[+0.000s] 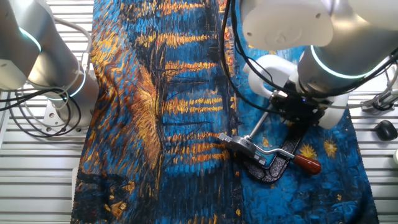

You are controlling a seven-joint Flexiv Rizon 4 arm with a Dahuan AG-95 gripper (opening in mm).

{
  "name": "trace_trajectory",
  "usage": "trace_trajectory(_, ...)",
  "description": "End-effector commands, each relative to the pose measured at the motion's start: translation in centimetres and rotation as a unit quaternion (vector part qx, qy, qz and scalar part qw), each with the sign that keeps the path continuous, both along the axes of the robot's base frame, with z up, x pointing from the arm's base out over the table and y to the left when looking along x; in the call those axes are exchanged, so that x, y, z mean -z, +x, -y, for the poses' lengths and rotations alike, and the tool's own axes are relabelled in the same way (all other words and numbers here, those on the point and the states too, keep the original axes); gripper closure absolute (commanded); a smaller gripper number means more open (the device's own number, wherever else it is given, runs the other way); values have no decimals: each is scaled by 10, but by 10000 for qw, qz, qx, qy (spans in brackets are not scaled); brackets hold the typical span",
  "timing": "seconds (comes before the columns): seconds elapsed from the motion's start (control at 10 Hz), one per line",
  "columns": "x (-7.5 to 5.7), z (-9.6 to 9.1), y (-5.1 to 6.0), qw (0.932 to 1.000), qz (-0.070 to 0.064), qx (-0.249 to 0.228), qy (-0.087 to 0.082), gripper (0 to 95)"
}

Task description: Pull up the lever

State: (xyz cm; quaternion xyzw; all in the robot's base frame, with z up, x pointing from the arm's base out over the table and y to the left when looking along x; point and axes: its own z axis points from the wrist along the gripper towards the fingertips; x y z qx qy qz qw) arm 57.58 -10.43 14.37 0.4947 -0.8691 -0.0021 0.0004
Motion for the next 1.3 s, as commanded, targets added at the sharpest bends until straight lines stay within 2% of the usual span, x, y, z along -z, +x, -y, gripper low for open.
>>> trace_trajectory(0.1,8,2,1,9930,-21,-1156,-247,950)
trace_trajectory(0.3,16,26,1,9788,-35,-2043,-174,950)
trace_trajectory(0.4,18,33,0,9754,-39,-2201,-140,950)
trace_trajectory(0.5,26,54,1,9586,-28,-2848,-14,760)
trace_trajectory(0.6,30,61,3,9446,-48,-3281,-67,760)
trace_trajectory(0.7,31,67,8,9209,-92,-3894,-148,760)
trace_trajectory(0.8,29,69,9,9107,-120,-4124,-209,760)
trace_trajectory(0.9,26,71,10,9015,-129,-4315,-287,570)
trace_trajectory(1.1,27,70,12,8864,-149,-4615,-341,570)
trace_trajectory(1.2,30,70,11,8732,-114,-4864,-287,570)
trace_trajectory(1.3,30,69,11,8656,-72,-5003,-206,570)
